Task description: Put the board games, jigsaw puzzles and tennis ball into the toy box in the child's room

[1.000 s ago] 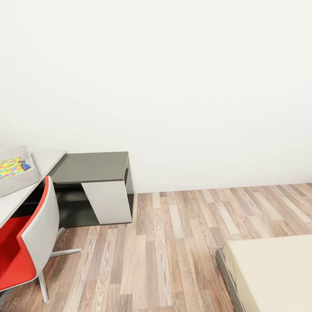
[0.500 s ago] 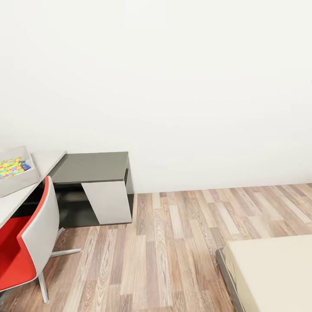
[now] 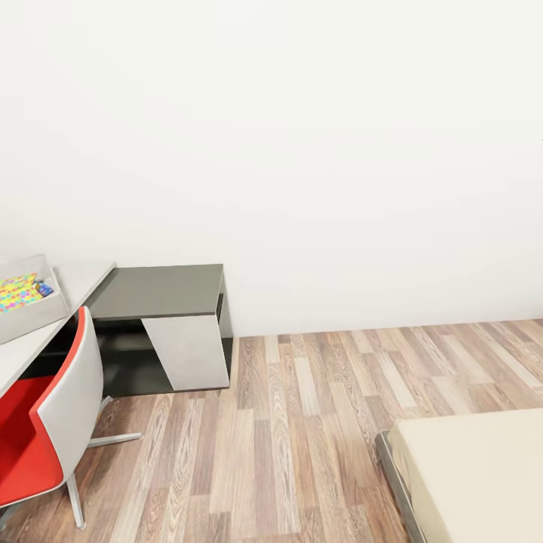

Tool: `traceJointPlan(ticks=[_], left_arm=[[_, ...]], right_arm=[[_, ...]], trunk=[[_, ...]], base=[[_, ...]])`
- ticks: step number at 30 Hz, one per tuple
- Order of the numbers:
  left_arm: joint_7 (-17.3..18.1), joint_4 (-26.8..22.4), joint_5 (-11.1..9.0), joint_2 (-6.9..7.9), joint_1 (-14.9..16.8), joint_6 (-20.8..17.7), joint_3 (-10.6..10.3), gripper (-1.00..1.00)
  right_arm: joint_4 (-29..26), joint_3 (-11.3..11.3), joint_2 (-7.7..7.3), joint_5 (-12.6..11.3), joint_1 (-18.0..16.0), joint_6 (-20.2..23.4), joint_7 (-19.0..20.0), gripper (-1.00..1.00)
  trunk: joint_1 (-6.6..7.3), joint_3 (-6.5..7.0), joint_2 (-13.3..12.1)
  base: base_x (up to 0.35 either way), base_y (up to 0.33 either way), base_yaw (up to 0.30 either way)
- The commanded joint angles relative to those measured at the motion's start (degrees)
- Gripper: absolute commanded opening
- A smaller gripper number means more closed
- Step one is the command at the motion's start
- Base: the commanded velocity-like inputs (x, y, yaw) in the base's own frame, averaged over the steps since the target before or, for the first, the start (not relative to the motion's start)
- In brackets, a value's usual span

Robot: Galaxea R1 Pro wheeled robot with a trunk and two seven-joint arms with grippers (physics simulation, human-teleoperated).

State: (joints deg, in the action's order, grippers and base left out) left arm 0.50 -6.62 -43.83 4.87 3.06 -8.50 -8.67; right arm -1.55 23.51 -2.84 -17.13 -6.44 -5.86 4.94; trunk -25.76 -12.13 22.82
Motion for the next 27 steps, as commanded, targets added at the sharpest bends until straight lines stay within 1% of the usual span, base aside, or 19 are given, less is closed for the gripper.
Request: traceJointPlan(ticks=[1, 10, 27], left_arm=[[0.05, -0.06, -0.55, 0.02, 0.02, -0.20, -0.47, 1.00], [0.07, -0.06, -0.55, 0.04, 0.02, -0.20, -0.47, 1.00], [0.07, -0.06, -0.55, 0.01, 0.02, -0.19, -0.47, 1.00]], right_arm=[[0.06, 0.40, -0.01, -0.59, -0.03, -0.20, 0.25, 1.00], [0.06, 0.52, 0.44, -0.47, -0.01, -0.21, 0.25, 1.00], [0.06, 0.40, 0.20, -0.49, -0.01, -0.21, 0.25, 1.00]], trunk=[[-0.03, -0.10, 0.10], [-0.03, -0.10, 0.10], [-0.03, -0.10, 0.10]], base=[[0.000, 0.000, 0.000], [0.000, 0.000, 0.000], [0.000, 0.000, 0.000]])
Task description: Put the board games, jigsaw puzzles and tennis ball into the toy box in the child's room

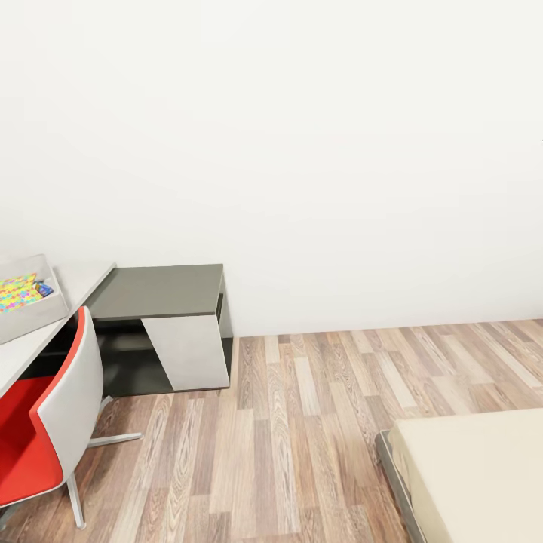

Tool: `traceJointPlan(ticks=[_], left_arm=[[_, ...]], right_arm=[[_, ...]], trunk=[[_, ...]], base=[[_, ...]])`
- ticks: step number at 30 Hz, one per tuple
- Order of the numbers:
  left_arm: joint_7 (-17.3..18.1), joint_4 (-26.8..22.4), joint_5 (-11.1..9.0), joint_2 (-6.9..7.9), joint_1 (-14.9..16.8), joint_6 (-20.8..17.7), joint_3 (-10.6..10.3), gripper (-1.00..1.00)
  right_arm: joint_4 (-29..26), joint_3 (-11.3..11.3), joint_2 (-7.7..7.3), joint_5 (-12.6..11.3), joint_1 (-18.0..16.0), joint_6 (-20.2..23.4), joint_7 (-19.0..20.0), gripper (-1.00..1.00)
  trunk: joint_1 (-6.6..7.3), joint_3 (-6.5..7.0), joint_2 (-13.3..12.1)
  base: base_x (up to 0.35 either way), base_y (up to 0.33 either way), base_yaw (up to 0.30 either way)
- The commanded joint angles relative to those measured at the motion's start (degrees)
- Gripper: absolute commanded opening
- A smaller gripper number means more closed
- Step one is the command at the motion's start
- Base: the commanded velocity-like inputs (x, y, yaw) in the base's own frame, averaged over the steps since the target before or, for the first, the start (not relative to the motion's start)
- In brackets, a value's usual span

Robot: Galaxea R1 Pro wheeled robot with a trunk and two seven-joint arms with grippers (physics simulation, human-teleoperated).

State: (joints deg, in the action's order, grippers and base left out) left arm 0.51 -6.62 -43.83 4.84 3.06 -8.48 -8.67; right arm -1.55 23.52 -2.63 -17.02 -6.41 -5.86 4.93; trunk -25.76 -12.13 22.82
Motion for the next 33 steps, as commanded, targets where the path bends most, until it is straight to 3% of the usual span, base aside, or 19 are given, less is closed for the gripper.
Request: traceJointPlan(ticks=[1, 33], left_arm=[[0.04, -0.06, -0.55, 0.05, 0.02, -0.21, -0.47, 1.00], [0.02, -0.06, -0.55, 0.04, 0.02, -0.22, -0.47, 1.00]], right_arm=[[0.06, 0.43, 0.04, -0.60, -0.05, -0.20, 0.25, 1.00], [0.06, 0.40, 0.23, -0.56, -0.05, -0.20, 0.25, 1.00]], trunk=[[-0.03, -0.10, 0.10], [-0.03, -0.10, 0.10]], base=[[0.000, 0.000, 0.000], [0.000, 0.000, 0.000]])
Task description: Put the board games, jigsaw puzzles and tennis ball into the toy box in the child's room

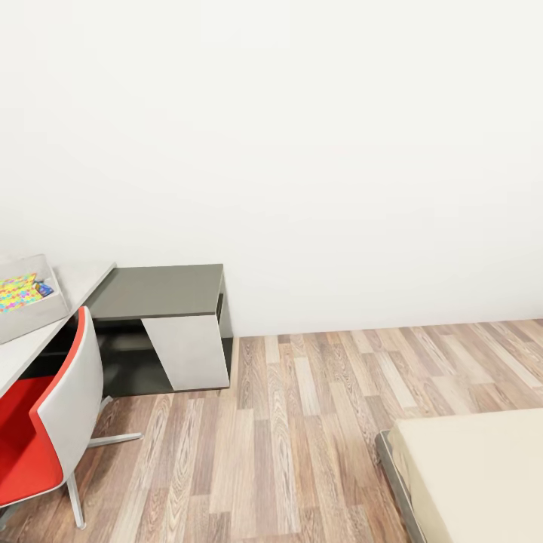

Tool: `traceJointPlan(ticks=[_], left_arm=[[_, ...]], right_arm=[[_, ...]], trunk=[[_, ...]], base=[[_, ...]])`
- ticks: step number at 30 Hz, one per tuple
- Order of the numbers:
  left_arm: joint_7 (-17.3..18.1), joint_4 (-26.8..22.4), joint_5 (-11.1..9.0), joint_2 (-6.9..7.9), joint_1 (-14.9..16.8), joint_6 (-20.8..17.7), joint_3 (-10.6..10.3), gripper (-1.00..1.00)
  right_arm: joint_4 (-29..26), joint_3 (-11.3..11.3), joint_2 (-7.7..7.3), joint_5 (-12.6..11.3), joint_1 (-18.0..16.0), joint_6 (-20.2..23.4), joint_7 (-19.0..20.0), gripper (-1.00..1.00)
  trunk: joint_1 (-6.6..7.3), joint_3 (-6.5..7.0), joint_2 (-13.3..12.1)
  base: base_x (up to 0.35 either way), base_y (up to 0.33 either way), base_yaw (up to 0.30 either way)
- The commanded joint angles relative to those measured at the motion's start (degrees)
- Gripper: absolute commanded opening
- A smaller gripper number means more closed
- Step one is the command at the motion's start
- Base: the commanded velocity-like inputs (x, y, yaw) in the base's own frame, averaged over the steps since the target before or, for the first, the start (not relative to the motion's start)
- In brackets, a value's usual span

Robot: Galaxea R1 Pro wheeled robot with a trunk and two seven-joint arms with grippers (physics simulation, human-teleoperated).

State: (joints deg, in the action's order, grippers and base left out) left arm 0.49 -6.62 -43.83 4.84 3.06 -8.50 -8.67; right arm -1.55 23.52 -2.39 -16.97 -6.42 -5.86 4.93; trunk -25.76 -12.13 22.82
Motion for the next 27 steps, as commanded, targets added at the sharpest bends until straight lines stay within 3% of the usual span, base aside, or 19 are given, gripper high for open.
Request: traceJointPlan(ticks=[1, 27], left_arm=[[0.08, -0.06, -0.55, 0.04, 0.02, -0.20, -0.47, 1.00], [0.07, -0.06, -0.55, 0.06, 0.02, -0.20, -0.47, 1.00]], right_arm=[[0.06, 0.39, 0.00, -0.61, -0.04, -0.20, 0.25, 1.00], [0.06, 0.38, 0.00, -0.61, -0.03, -0.20, 0.25, 1.00]], trunk=[[-0.03, -0.10, 0.10], [-0.03, -0.10, 0.10]], base=[[0.000, 0.000, 0.000], [0.000, 0.000, 0.000]])
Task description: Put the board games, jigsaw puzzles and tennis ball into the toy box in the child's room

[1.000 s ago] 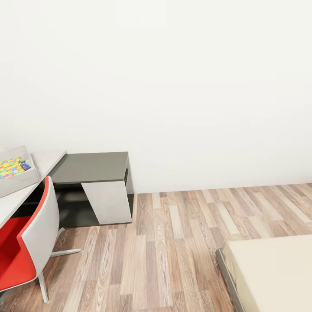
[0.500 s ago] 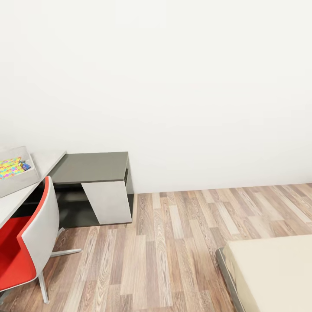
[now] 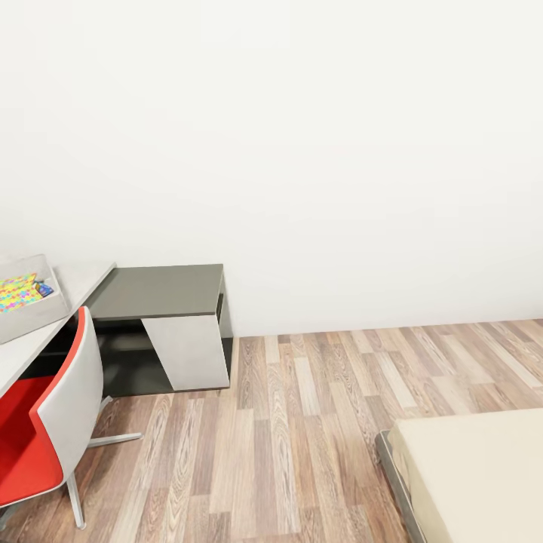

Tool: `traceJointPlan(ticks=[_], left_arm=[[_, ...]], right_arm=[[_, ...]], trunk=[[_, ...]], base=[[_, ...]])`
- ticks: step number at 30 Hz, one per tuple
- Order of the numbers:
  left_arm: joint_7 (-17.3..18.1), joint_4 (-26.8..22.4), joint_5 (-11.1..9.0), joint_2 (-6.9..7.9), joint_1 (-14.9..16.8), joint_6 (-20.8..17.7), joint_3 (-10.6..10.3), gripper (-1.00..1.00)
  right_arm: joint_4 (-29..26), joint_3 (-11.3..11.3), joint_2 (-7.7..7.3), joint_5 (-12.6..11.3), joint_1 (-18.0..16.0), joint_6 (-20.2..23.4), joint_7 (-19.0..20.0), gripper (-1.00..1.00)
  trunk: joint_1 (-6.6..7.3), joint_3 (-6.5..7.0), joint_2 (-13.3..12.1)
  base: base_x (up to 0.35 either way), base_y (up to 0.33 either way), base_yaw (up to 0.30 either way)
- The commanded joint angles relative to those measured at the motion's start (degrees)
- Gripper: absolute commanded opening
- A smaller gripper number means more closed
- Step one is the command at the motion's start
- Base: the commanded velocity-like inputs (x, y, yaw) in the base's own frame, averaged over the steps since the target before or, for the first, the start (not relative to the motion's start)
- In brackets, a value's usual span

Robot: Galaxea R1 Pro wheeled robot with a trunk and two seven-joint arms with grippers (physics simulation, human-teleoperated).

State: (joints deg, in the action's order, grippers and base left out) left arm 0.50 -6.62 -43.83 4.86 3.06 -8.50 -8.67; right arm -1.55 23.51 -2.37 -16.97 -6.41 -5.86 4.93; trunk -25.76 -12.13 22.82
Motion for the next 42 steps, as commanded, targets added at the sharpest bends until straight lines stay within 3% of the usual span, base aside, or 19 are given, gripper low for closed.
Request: traceJointPlan(ticks=[1, 42], left_arm=[[0.05, -0.06, -0.55, 0.04, 0.02, -0.20, -0.47, 1.00], [0.08, -0.06, -0.55, 0.06, 0.02, -0.19, -0.47, 1.00]], right_arm=[[0.06, 0.40, -0.01, -0.61, -0.05, -0.20, 0.25, 1.00], [0.06, 0.16, 0.00, -0.86, -0.06, -0.20, 0.25, 1.00]], trunk=[[-0.03, -0.10, 0.10], [-0.03, -0.10, 0.10]], base=[[0.000, 0.000, 0.000], [0.000, 0.000, 0.000]])
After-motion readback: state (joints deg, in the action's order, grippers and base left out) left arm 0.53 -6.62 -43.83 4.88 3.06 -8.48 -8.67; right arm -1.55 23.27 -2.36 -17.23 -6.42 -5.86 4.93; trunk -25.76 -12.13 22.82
